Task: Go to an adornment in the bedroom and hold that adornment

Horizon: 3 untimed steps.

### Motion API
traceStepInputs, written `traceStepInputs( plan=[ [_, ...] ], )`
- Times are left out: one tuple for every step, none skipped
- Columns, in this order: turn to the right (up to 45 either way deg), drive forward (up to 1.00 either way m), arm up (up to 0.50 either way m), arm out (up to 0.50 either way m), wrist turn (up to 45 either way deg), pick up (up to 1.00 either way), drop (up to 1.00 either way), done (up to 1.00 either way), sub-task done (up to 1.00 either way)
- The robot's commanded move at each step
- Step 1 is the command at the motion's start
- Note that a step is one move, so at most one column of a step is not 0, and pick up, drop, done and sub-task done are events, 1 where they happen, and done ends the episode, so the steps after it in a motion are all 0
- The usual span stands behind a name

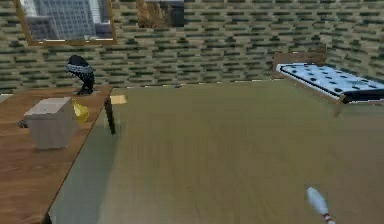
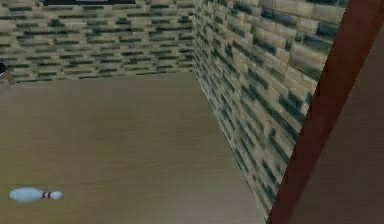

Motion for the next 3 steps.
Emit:
traceStepInputs(
  plan=[
    [0.0,0.45,0.00,0.00,0.0,0.00,0.00,0.00,0.00],
    [-6.0,0.00,0.00,0.00,0.0,0.00,0.00,0.00,0.00],
    [0.0,1.00,0.00,0.00,0.0,0.00,0.00,0.00,0.00]
  ],
)
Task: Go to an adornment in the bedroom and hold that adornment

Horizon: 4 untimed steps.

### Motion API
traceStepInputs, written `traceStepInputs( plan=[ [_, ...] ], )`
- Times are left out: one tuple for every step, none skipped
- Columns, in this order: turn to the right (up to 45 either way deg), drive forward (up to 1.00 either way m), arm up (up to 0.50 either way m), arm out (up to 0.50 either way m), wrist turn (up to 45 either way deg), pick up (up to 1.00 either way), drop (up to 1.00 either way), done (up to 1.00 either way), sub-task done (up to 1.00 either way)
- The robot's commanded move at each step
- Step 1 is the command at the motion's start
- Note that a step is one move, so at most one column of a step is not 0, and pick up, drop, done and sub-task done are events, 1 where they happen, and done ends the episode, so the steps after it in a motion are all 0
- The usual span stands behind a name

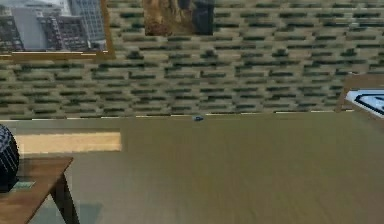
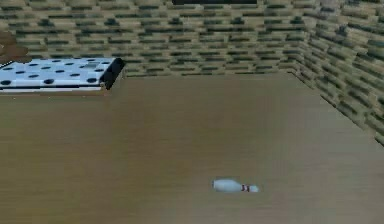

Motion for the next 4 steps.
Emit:
traceStepInputs(
  plan=[
    [-15.0,0.00,0.00,0.00,0.0,0.00,0.00,0.00,0.00],
    [0.0,0.20,0.00,0.00,0.0,0.00,0.00,0.00,0.00],
    [-45.0,0.00,0.00,0.00,0.0,0.00,0.00,0.00,0.00],
    [-45.0,0.00,0.00,0.00,0.0,0.00,0.00,0.00,0.00]
  ],
)
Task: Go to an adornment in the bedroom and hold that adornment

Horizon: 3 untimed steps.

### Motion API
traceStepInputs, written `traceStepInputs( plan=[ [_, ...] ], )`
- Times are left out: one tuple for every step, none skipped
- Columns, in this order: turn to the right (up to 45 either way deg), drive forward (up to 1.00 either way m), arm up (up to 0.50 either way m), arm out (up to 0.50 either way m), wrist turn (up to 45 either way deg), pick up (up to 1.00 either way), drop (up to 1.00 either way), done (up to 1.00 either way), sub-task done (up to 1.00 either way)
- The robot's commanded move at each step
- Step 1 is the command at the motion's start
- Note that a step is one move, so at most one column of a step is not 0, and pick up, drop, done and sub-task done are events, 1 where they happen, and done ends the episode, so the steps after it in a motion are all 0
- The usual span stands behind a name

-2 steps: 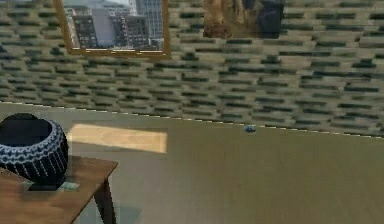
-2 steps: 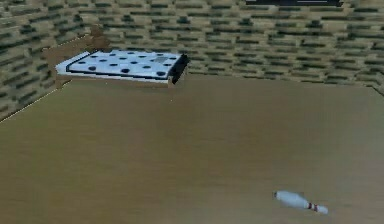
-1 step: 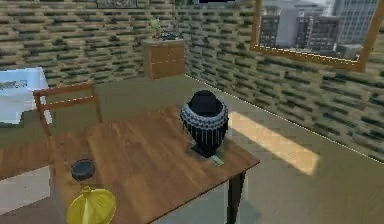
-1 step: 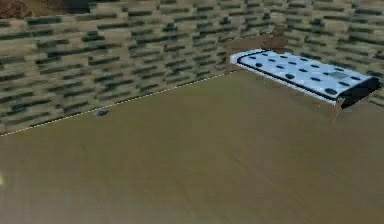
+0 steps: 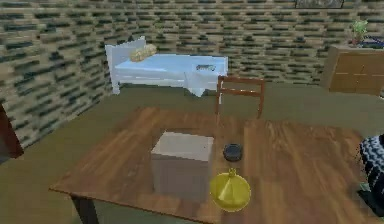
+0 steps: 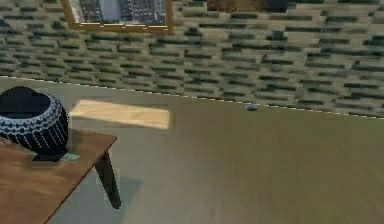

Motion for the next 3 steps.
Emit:
traceStepInputs(
  plan=[
    [-36.0,0.00,0.00,0.00,0.0,0.00,0.00,0.00,0.00],
    [45.0,0.00,0.00,0.00,0.0,0.00,0.00,0.00,0.00],
    [45.0,0.00,0.00,0.00,0.0,0.00,0.00,0.00,0.00]
  ],
)
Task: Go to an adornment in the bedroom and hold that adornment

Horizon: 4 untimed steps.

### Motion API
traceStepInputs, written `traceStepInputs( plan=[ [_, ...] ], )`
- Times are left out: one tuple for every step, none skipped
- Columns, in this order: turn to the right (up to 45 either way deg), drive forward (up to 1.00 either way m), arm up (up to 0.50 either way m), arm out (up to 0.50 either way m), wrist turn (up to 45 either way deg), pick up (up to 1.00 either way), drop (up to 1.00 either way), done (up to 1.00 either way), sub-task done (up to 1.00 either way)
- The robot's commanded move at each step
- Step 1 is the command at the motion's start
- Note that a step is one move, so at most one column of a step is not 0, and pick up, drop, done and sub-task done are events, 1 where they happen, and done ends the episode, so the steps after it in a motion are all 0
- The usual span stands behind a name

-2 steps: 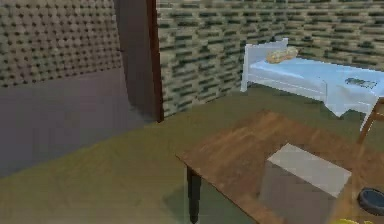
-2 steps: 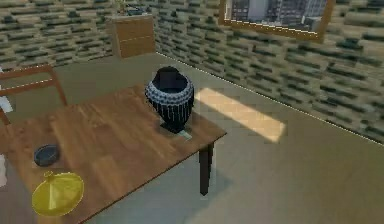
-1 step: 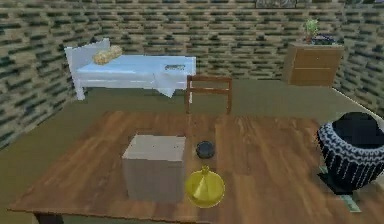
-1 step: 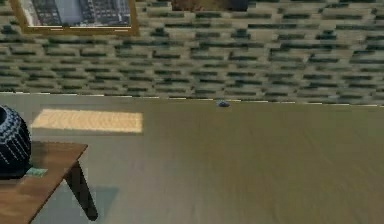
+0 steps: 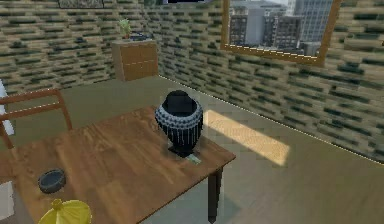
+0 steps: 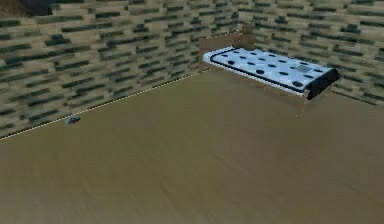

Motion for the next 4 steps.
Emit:
traceStepInputs(
  plan=[
    [27.0,0.00,0.00,0.00,0.0,0.00,0.00,0.00,0.00],
    [0.0,1.00,0.00,0.00,0.0,0.00,0.00,0.00,0.00],
    [27.0,0.00,0.00,0.00,0.0,0.00,0.00,0.00,0.00],
    [0.0,0.05,0.00,0.00,0.0,0.00,0.00,0.00,0.00]
  ],
)
